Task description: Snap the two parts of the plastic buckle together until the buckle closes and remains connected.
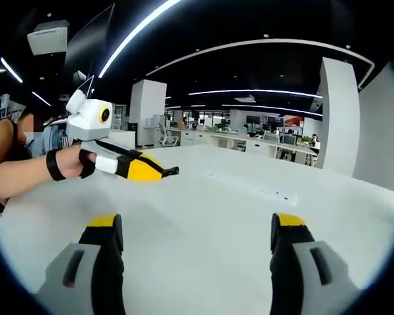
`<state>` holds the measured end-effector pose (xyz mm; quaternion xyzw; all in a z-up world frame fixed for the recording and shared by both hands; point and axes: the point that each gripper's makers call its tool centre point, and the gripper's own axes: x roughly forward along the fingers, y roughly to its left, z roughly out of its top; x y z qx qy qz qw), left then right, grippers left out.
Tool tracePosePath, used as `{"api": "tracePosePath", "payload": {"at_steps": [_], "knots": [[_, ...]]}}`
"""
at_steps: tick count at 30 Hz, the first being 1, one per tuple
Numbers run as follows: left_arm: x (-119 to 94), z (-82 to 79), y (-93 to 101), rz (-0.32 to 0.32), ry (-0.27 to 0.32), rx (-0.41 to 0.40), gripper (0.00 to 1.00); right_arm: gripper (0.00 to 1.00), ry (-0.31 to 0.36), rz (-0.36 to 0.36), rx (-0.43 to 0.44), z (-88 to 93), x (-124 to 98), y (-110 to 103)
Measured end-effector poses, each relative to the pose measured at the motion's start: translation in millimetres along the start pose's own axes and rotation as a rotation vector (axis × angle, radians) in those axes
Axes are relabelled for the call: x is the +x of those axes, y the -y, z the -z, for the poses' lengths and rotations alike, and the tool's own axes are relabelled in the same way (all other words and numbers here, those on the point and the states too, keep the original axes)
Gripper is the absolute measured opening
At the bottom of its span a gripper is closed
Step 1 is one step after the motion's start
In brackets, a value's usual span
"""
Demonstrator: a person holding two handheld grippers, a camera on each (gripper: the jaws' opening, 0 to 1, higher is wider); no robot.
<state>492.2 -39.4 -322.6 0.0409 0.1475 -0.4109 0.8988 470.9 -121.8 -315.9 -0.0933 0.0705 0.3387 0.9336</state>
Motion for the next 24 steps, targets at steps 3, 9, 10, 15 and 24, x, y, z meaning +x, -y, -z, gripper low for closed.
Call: {"api": "tracePosePath", "payload": {"at_steps": [3,9,10,15,24], "knots": [[1.1,5.3,1.3,-0.001,-0.013,0.004,0.11,0.93,0.001,-0.001,-0.004,-0.4,0.1,-0.2],[4.2,16.7,0.0,-0.016,-0.038,-0.005,0.11,0.93,0.007,-0.004,-0.004,-1.1,-1.0,-3.3],[4.5,19.7,-1.5,-0.027,-0.050,0.004,0.11,0.93,0.006,-0.003,-0.004,-0.9,-1.2,-3.5],[7.2,29.8,0.7,-0.018,-0.075,-0.006,0.11,0.93,-0.003,-0.005,-0.009,1.5,-0.8,-4.3],[13.8,35.8,-6.4,-0.015,-0.125,0.005,0.11,0.93,-0.004,-0.006,-0.010,2.9,-0.9,-5.3]]}}
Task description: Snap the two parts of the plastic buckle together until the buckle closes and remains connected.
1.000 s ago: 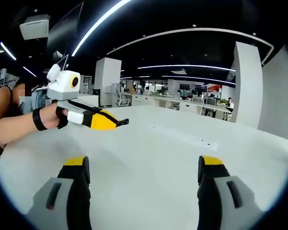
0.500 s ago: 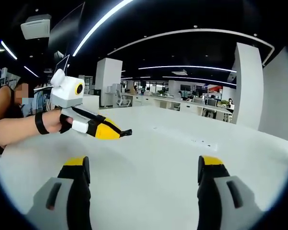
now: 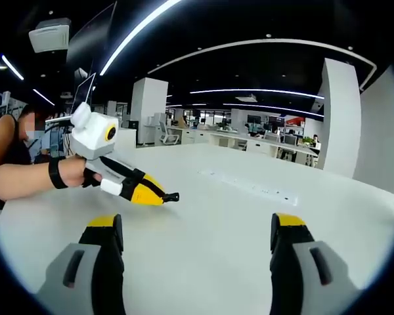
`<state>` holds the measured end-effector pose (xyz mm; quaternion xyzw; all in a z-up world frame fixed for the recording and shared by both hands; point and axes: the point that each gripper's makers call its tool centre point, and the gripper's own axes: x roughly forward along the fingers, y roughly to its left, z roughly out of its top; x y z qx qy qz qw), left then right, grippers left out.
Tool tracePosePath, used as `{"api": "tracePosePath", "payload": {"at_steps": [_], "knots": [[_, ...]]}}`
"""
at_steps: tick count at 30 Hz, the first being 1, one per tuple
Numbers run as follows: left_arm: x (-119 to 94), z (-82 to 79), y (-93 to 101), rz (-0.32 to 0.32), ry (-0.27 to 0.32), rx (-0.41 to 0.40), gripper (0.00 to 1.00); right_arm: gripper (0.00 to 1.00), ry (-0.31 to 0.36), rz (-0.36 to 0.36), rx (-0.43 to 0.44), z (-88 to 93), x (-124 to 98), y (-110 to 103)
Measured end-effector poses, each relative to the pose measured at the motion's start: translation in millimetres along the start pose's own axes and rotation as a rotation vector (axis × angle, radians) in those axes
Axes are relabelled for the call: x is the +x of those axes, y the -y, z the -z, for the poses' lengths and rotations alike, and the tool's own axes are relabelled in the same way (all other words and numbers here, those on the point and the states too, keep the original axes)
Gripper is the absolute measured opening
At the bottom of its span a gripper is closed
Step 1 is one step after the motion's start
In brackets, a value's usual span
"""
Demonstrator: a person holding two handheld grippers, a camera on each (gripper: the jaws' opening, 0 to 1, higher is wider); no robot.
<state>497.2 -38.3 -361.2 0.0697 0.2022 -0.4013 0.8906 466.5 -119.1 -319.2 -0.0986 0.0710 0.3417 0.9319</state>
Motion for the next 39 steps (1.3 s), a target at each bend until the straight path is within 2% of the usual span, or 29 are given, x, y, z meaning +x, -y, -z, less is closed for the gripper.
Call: {"api": "tracePosePath", "payload": {"at_steps": [5,16,20,25,27,39], "knots": [[4.1,3.1,-1.6,0.002,-0.012,0.019,0.11,0.93,-0.007,-0.004,-0.001,1.8,0.5,-1.3],[9.8,5.5,-5.0,0.013,-0.022,0.009,0.11,0.93,-0.005,-0.004,-0.002,1.9,0.2,-0.5],[14.5,11.0,-6.5,0.017,-0.051,0.024,0.11,0.92,-0.006,-0.007,-0.002,1.4,0.3,-0.8],[15.4,10.7,-8.0,0.024,-0.051,0.009,0.11,0.92,0.002,-0.002,-0.002,-0.6,0.2,1.8],[17.2,8.4,-14.1,0.024,-0.050,0.005,0.11,0.92,0.001,-0.002,-0.002,-0.7,1.4,5.0],[14.2,11.2,-9.1,0.031,-0.042,-0.016,0.11,0.92,-0.004,-0.004,-0.003,-1.9,4.0,11.0]]}}
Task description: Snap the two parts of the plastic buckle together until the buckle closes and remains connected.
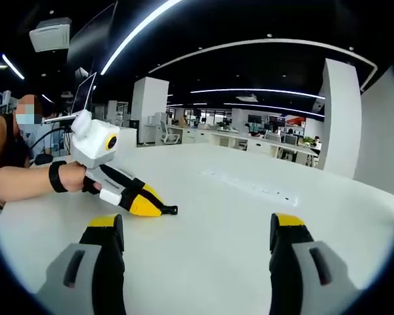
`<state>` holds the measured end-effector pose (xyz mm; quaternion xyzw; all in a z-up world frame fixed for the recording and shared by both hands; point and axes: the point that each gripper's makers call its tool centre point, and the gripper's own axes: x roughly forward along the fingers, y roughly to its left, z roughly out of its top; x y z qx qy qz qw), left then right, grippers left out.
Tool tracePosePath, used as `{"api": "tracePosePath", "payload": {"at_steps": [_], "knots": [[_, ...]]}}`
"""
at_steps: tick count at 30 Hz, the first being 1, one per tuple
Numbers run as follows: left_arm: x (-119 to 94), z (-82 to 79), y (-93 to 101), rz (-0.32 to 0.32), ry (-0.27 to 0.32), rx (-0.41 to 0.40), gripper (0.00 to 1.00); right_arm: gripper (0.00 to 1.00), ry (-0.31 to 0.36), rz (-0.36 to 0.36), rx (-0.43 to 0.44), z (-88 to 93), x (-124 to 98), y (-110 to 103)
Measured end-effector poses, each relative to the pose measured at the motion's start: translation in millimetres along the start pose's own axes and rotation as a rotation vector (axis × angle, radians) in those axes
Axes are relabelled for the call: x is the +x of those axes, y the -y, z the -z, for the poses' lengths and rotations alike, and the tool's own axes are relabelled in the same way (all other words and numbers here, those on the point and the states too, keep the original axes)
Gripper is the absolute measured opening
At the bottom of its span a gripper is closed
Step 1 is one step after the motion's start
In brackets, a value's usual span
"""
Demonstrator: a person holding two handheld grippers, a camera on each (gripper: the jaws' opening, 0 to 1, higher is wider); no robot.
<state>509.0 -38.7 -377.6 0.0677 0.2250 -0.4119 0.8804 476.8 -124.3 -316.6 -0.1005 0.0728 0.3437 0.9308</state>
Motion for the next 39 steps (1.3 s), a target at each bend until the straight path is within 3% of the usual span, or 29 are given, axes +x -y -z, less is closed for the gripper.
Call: {"api": "tracePosePath", "payload": {"at_steps": [22,30,39], "knots": [[-5.8,5.4,12.7,0.029,0.018,0.030,0.11,0.92,0.001,0.002,-0.006,-2.4,-0.1,0.6],[-10.8,2.9,15.9,0.051,0.048,-0.025,0.11,0.92,0.004,0.013,-0.016,-3.3,-1.7,0.5],[-12.4,4.2,15.7,0.050,0.059,-0.030,0.16,0.92,0.003,0.009,-0.016,-2.7,-1.2,-0.9]]}}
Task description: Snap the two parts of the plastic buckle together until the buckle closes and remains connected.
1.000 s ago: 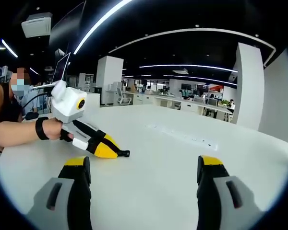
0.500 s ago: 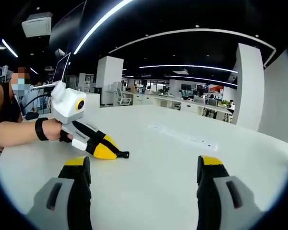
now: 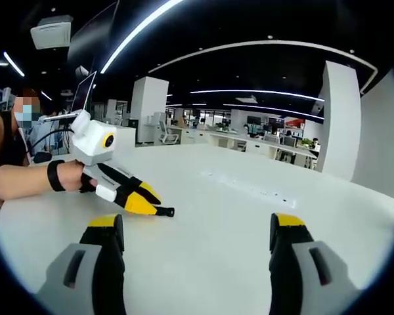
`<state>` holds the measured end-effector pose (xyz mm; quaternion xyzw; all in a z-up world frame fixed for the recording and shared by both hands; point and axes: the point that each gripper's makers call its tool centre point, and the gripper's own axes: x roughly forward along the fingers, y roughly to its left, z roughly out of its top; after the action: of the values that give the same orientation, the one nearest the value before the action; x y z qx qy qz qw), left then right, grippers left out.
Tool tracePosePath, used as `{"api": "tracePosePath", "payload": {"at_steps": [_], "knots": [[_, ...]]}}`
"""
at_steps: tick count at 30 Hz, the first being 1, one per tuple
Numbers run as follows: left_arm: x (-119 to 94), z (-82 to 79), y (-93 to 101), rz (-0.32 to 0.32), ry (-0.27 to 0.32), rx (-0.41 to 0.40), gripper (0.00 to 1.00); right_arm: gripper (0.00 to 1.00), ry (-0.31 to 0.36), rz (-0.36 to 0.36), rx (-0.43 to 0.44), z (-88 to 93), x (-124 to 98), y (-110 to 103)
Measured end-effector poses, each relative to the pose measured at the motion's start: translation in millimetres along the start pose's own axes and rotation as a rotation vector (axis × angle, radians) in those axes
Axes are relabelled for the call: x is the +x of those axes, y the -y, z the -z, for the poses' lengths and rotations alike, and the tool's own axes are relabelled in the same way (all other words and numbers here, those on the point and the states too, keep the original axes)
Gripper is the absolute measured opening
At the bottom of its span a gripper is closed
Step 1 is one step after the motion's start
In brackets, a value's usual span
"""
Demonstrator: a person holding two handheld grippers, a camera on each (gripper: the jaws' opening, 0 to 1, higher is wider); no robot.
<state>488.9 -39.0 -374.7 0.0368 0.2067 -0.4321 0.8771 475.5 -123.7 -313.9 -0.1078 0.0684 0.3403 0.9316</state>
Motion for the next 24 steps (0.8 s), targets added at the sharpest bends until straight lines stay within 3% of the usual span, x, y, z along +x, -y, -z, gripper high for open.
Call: {"api": "tracePosePath", "payload": {"at_steps": [4,7,8,10,11,12,13,24], "knots": [[-1.0,-4.6,0.4,-0.004,0.037,0.018,0.31,0.92,0.000,0.000,-0.002,0.6,-0.4,-1.0],[0.0,-4.3,4.3,0.010,0.043,0.057,0.50,0.92,-0.001,-0.001,-0.002,1.5,-0.5,-1.7],[0.8,-5.2,4.1,0.002,0.051,0.084,0.63,0.92,0.000,-0.002,-0.001,1.5,-0.6,-2.2],[3.1,-10.0,-1.4,-0.044,0.083,0.147,1.00,0.92,0.002,-0.002,0.001,1.1,-0.7,-2.6],[0.6,-6.2,-3.0,-0.053,0.059,0.175,0.92,0.92,0.003,0.000,0.001,1.1,-0.8,-2.3],[0.7,-5.8,-0.5,-0.054,0.068,0.153,0.93,0.93,0.004,0.001,0.001,0.9,-0.9,-2.3],[1.4,-7.4,-2.0,-0.058,0.075,0.131,1.00,0.93,0.005,0.001,0.002,0.7,-1.0,-2.4],[3.8,-11.0,-5.8,-0.033,0.084,0.121,0.96,0.94,0.003,0.007,0.002,2.1,-1.6,-2.6]]}}
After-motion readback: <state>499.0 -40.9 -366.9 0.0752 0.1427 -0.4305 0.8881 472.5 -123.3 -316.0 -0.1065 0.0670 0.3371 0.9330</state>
